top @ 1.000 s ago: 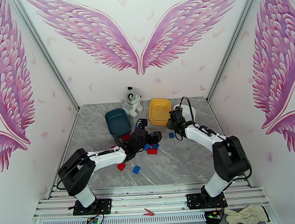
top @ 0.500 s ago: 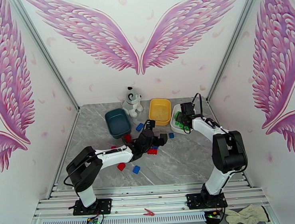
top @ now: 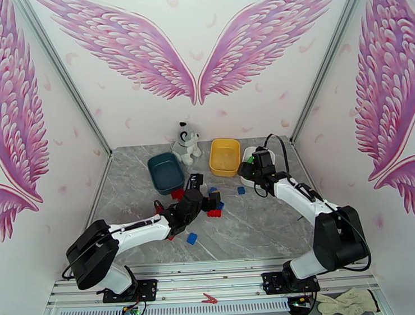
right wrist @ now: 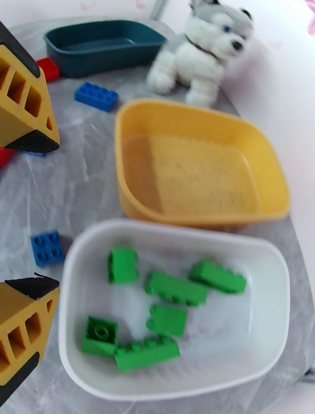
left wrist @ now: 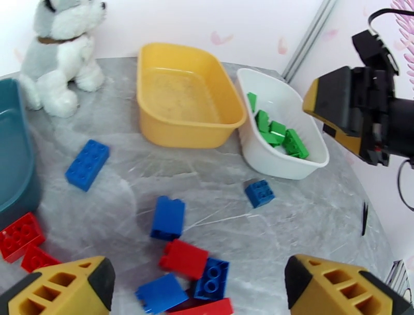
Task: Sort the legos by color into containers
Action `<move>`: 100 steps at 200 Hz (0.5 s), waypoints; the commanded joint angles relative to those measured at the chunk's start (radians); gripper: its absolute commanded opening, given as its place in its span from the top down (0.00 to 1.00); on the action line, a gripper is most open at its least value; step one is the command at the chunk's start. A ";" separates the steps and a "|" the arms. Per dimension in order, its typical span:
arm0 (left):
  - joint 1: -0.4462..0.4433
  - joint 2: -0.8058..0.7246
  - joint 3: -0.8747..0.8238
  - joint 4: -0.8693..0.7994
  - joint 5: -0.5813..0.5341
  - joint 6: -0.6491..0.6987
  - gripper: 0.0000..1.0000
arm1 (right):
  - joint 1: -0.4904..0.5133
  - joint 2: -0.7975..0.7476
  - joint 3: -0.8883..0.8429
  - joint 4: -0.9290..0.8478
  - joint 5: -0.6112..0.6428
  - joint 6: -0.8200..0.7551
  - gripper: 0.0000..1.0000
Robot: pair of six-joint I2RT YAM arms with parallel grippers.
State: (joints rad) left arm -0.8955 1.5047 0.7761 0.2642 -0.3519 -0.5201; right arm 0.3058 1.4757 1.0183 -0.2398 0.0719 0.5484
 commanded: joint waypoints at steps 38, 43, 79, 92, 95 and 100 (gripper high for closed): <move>0.027 -0.289 -0.229 -0.199 -0.088 -0.015 0.15 | 0.292 -0.069 -0.112 0.030 0.024 -0.017 0.21; 0.029 -0.322 -0.253 -0.218 -0.101 -0.024 0.15 | 0.321 -0.068 -0.118 0.030 0.030 -0.016 0.20; 0.049 -0.544 -0.364 -0.385 -0.153 -0.083 0.14 | 0.497 -0.030 -0.148 0.008 0.082 -0.007 0.15; 0.053 -0.587 -0.391 -0.419 -0.149 -0.106 0.13 | 0.550 -0.016 -0.151 -0.004 0.104 -0.001 0.14; 0.053 -0.593 -0.399 -0.422 -0.149 -0.112 0.12 | 0.559 -0.013 -0.150 -0.005 0.109 0.003 0.13; 0.053 -0.600 -0.410 -0.424 -0.141 -0.120 0.11 | 0.575 -0.012 -0.154 -0.007 0.113 0.007 0.13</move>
State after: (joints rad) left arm -0.8505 0.9562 0.4164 -0.0410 -0.4717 -0.5854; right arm 0.8158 1.4433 0.8864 -0.2211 0.1196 0.5323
